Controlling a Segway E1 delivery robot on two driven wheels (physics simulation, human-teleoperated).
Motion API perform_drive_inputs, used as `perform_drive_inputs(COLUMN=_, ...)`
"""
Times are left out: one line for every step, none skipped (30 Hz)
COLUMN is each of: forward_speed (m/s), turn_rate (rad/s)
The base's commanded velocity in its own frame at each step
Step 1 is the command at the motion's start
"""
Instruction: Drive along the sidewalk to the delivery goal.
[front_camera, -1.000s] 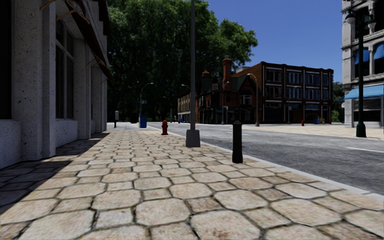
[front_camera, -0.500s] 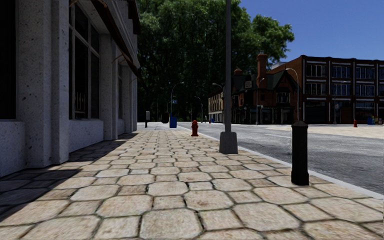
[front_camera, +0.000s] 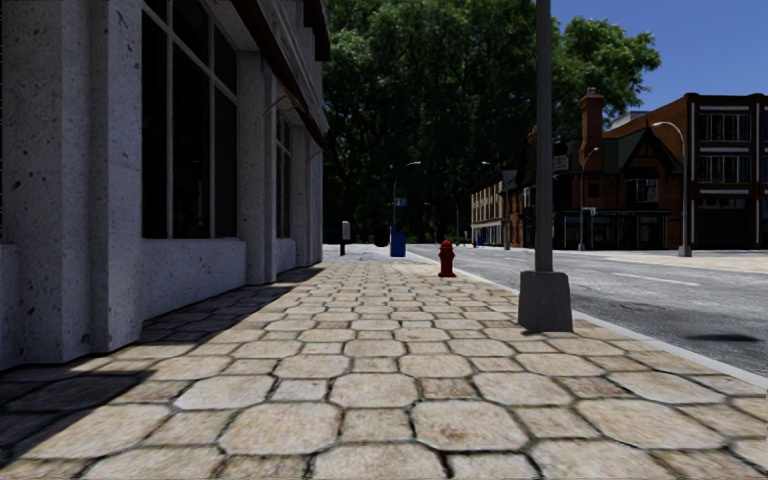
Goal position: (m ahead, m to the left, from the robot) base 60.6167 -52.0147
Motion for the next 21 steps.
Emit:
perform_drive_inputs(forward_speed=2.00, turn_rate=0.00)
perform_drive_inputs(forward_speed=2.00, turn_rate=0.00)
perform_drive_inputs(forward_speed=2.00, turn_rate=0.00)
perform_drive_inputs(forward_speed=2.00, turn_rate=0.00)
perform_drive_inputs(forward_speed=2.00, turn_rate=0.00)
perform_drive_inputs(forward_speed=2.00, turn_rate=0.00)
perform_drive_inputs(forward_speed=2.00, turn_rate=0.00)
perform_drive_inputs(forward_speed=2.00, turn_rate=0.00)
perform_drive_inputs(forward_speed=2.00, turn_rate=0.00)
perform_drive_inputs(forward_speed=2.00, turn_rate=0.00)
perform_drive_inputs(forward_speed=2.00, turn_rate=0.00)
perform_drive_inputs(forward_speed=2.00, turn_rate=0.00)
perform_drive_inputs(forward_speed=2.00, turn_rate=0.00)
perform_drive_inputs(forward_speed=2.00, turn_rate=0.00)
perform_drive_inputs(forward_speed=2.00, turn_rate=0.00)
perform_drive_inputs(forward_speed=2.00, turn_rate=0.00)
perform_drive_inputs(forward_speed=2.00, turn_rate=0.00)
perform_drive_inputs(forward_speed=2.00, turn_rate=0.07)
perform_drive_inputs(forward_speed=2.00, turn_rate=0.16)
perform_drive_inputs(forward_speed=2.00, turn_rate=0.18)
perform_drive_inputs(forward_speed=2.00, turn_rate=0.18)
